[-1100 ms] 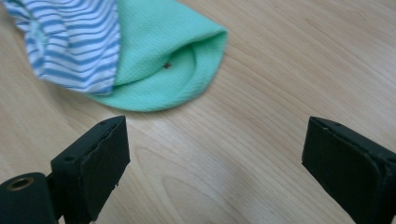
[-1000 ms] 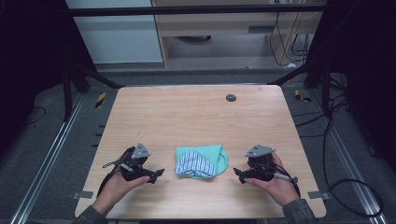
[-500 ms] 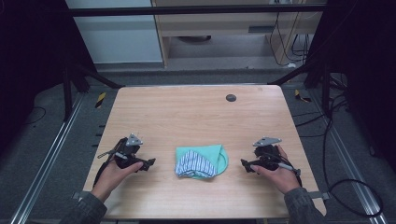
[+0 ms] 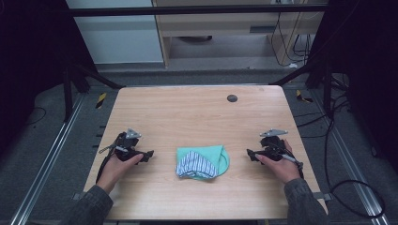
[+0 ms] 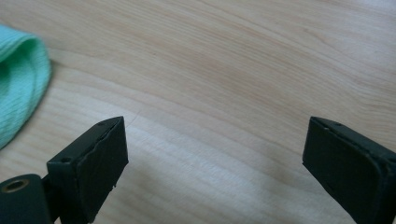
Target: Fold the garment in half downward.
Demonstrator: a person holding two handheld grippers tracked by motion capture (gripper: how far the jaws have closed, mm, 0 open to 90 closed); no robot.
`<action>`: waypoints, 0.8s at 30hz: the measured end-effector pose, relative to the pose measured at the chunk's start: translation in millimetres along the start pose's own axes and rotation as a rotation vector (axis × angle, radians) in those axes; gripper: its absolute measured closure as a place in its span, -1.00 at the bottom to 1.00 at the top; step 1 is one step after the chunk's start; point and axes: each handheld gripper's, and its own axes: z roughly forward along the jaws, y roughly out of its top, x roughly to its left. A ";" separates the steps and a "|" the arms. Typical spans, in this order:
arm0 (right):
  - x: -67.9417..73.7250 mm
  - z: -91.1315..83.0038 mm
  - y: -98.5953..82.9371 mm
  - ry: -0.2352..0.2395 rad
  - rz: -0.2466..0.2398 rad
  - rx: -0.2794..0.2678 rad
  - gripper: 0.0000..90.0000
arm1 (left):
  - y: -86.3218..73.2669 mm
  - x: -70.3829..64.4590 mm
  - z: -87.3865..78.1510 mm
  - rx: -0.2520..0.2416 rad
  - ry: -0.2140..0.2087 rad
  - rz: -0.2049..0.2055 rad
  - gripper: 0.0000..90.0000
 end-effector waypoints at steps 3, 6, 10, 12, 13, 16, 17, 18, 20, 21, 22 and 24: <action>-5.8 4.4 1.2 -0.016 0.031 -0.009 -0.85 | 2.4 3.6 4.4 -0.020 0.019 -0.010 -0.85; -10.8 11.6 1.8 -0.047 0.068 -0.016 -0.84 | 3.9 6.5 11.3 -0.032 0.042 -0.014 -0.85; -13.0 24.8 1.5 -0.105 0.099 -0.009 -0.88 | 4.2 8.5 22.9 -0.033 0.047 -0.026 -0.85; -11.7 27.3 2.6 -0.113 0.126 -0.026 -0.86 | 4.3 9.3 27.4 -0.043 0.041 -0.042 -0.88; -11.0 28.7 2.7 -0.125 0.130 -0.035 -0.87 | 4.4 9.5 29.2 -0.053 0.036 -0.057 -0.89; -10.1 32.2 3.6 -0.138 0.139 -0.042 -0.95 | 4.9 10.8 33.8 -0.080 0.040 -0.068 -0.95; -9.9 32.8 3.8 -0.143 0.141 -0.041 -0.97 | 5.4 11.3 34.3 -0.080 0.044 -0.072 -0.95; -10.1 33.3 4.1 -0.148 0.145 -0.038 -0.99 | 5.7 11.5 34.6 -0.079 0.046 -0.075 -0.95; -9.2 33.2 4.1 -0.154 0.163 -0.035 -1.00 | 6.4 12.2 35.2 -0.071 0.052 -0.077 -0.98; -8.8 33.2 3.9 -0.160 0.163 -0.035 -1.00 | 6.4 12.5 35.3 -0.069 0.056 -0.081 -0.99; -8.6 33.1 3.8 -0.164 0.164 -0.036 -1.00 | 6.3 13.0 35.0 -0.065 0.060 -0.083 -1.00; -7.2 32.7 3.5 -0.175 0.175 -0.035 -1.00 | 6.0 13.6 34.9 -0.066 0.064 -0.096 -1.00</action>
